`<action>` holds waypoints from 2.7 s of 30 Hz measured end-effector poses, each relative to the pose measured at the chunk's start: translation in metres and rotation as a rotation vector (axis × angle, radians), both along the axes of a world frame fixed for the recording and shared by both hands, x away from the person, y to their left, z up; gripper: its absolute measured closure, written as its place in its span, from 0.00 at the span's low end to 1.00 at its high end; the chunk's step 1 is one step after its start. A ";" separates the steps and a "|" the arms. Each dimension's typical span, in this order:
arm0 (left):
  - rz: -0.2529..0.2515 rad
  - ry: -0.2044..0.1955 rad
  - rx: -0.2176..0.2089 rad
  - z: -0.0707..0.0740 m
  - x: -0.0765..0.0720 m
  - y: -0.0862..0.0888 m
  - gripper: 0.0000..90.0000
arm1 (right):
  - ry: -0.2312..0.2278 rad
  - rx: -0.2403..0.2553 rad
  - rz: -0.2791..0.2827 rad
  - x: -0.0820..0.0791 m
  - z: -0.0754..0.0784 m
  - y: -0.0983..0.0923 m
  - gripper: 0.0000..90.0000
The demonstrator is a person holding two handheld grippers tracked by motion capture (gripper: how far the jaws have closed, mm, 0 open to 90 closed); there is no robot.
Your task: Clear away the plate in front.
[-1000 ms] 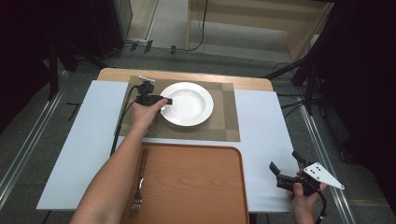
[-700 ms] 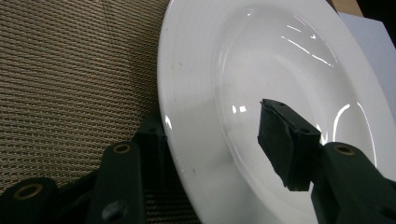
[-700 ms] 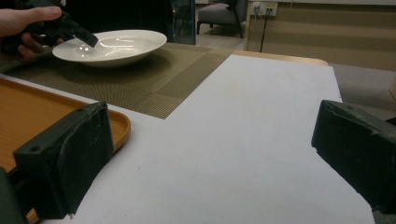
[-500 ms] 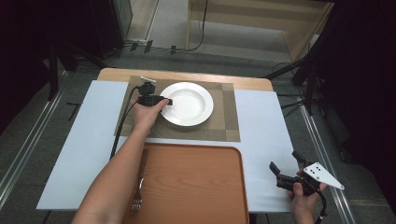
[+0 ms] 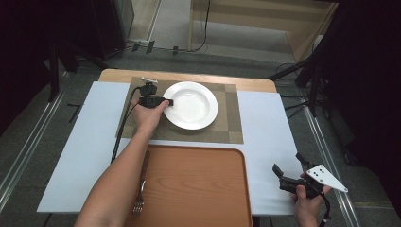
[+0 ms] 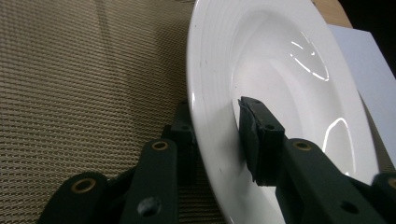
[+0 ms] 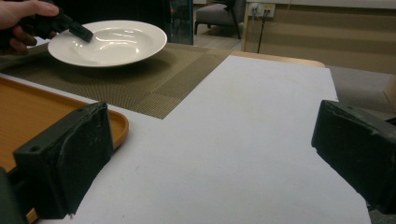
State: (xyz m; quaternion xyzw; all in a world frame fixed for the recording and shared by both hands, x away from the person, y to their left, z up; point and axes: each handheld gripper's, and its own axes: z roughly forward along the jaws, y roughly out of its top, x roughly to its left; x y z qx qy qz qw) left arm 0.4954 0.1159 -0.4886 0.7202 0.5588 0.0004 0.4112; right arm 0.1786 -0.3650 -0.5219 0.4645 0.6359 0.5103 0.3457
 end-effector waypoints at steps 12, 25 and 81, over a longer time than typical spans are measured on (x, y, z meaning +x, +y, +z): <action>-0.083 -0.022 -0.031 0.004 -0.011 -0.009 0.84 | 0.000 -0.018 -0.001 0.000 0.000 0.002 0.00; -0.078 -0.006 -0.065 0.010 -0.011 -0.011 0.90 | -0.002 -0.019 -0.003 0.000 0.000 0.002 0.00; -0.145 -0.048 -0.155 0.053 -0.052 0.005 0.89 | -0.009 -0.024 0.002 -0.001 0.000 0.002 0.00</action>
